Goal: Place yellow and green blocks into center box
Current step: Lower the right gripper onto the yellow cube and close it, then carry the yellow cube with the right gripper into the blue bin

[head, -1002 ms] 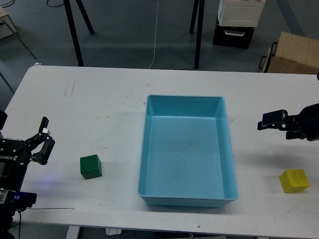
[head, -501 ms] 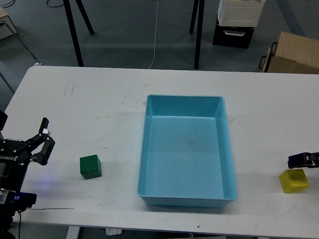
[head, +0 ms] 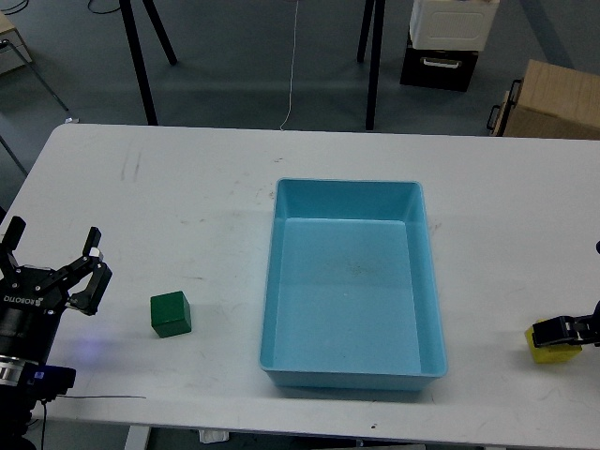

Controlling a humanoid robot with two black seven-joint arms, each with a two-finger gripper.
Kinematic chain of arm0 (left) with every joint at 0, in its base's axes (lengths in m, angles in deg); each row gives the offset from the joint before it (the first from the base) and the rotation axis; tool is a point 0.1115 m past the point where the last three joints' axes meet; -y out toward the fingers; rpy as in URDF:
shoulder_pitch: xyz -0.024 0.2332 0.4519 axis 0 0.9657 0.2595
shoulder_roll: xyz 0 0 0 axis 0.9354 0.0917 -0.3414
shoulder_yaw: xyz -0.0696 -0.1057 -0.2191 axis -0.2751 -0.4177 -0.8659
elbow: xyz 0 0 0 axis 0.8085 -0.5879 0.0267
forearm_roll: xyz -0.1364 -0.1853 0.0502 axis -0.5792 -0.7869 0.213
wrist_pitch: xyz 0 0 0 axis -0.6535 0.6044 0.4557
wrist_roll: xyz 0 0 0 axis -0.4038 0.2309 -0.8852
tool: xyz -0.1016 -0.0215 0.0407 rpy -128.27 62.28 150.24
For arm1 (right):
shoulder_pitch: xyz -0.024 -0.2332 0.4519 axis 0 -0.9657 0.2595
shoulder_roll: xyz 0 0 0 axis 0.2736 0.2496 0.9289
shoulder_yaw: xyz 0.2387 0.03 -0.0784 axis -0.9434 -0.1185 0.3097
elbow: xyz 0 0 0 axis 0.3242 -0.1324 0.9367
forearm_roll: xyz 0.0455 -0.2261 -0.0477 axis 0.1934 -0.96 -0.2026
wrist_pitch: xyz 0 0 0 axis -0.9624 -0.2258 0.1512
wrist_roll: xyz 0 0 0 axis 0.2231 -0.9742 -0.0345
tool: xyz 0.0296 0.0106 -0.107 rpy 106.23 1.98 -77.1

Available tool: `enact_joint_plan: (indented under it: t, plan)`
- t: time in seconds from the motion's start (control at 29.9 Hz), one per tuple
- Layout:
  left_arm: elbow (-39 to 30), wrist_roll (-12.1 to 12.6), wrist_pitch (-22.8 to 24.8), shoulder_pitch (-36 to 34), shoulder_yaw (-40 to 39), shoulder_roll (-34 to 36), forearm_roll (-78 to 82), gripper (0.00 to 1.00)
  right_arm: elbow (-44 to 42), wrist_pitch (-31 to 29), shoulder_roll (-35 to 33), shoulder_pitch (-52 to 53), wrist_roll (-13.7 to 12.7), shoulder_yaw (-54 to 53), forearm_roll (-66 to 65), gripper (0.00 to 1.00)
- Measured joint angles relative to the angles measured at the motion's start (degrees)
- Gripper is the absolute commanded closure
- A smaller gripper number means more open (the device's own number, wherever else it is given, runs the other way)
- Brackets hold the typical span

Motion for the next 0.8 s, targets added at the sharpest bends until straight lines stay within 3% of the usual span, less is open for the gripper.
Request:
enact_joint_plan:
  t: [0.1,0.2,0.4,0.47,0.8]
  plan:
    - [0.22,0.0,0.0,-0.02,0.01,-0.04,0.0,0.0,-0.05,0.08,0.81,-0.38,0.01,-0.17,0.0,0.42]
    - [0.27,-0.01,0.0,-0.02,0.04,-0.13,0.0,0.0,-0.08,0.25,1.85,-0.39,0.02,-0.4,-0.01,0.55]
    - [0.28,-0.02,0.0,0.05,0.09,-0.72,1.06,0.0,-0.19,0.71,2.33,-0.49,0.04,-0.62,-0.03,0.93]
    - [0.28,-0.02,0.0,0.11,0.1,-1.09,1.62,0.0,-0.17,1.47,2.33,-0.5,0.1,-0.75,0.0,1.0]
    - [0.37,-0.04,0.0,0.15,0.1,-1.43,2.11,0.0,4.56,2.57,1.36,2.03,0.25,-8.89,1.2,1.0]
